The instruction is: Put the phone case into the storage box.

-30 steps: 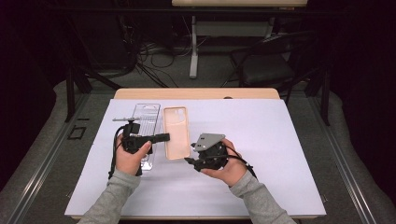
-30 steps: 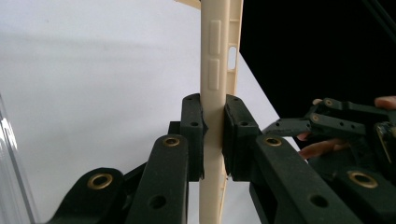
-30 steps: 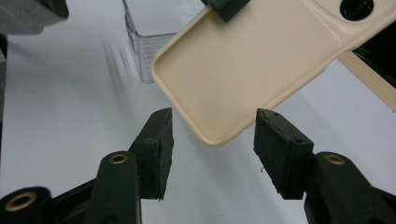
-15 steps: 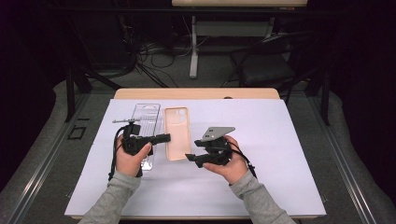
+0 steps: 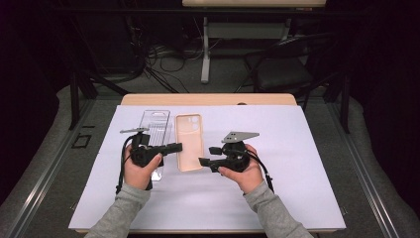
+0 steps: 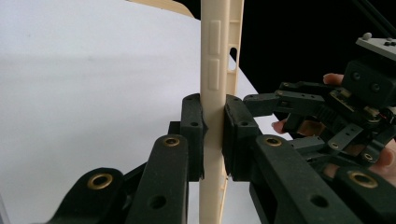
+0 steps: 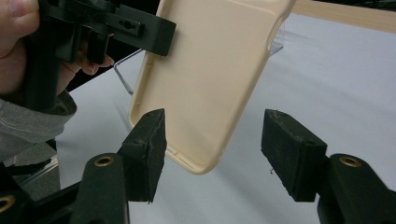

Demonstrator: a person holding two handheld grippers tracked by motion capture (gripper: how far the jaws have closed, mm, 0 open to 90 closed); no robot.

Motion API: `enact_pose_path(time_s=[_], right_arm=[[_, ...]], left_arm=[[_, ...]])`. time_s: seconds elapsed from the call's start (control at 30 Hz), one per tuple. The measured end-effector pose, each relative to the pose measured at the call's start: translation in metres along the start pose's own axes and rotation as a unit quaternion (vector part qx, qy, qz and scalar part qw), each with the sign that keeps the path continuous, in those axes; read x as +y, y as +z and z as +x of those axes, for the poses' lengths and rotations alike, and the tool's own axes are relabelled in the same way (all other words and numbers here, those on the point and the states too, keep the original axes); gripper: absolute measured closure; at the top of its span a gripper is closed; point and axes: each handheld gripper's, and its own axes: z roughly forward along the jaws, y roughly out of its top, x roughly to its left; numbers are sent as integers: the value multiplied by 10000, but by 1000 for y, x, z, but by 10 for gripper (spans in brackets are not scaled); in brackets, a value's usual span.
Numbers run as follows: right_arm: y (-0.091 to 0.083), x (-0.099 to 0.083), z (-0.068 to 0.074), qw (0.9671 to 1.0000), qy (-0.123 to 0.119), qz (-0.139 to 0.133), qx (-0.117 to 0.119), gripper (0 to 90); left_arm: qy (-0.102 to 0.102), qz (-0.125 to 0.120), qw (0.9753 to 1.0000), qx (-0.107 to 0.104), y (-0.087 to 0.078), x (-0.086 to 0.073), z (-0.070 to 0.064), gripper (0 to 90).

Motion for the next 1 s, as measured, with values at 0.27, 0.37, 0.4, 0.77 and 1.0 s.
enact_pose_path(time_s=[0.27, 0.37, 0.4, 0.77, 1.0], right_arm=[[2, -4, -5, 9995, 286, 19, 100, 440], [1, -4, -7, 9993, 347, -35, 128, 459], [1, -4, -7, 9991, 399, -57, 127, 464], [-1, -7, -14, 9974, 678, -82, 212, 480], [-2, -7, -16, 9965, 794, -112, 235, 493]], left_arm=[[73, -26, 10000, -30, 2, -3, -1, 809], [81, -32, 9999, -49, 2, -4, -2, 809], [80, -42, 9999, -58, 3, -4, -2, 809], [167, -24, 9998, -107, 9, -10, -7, 809], [189, -14, 9997, -156, 12, -13, -8, 809]])
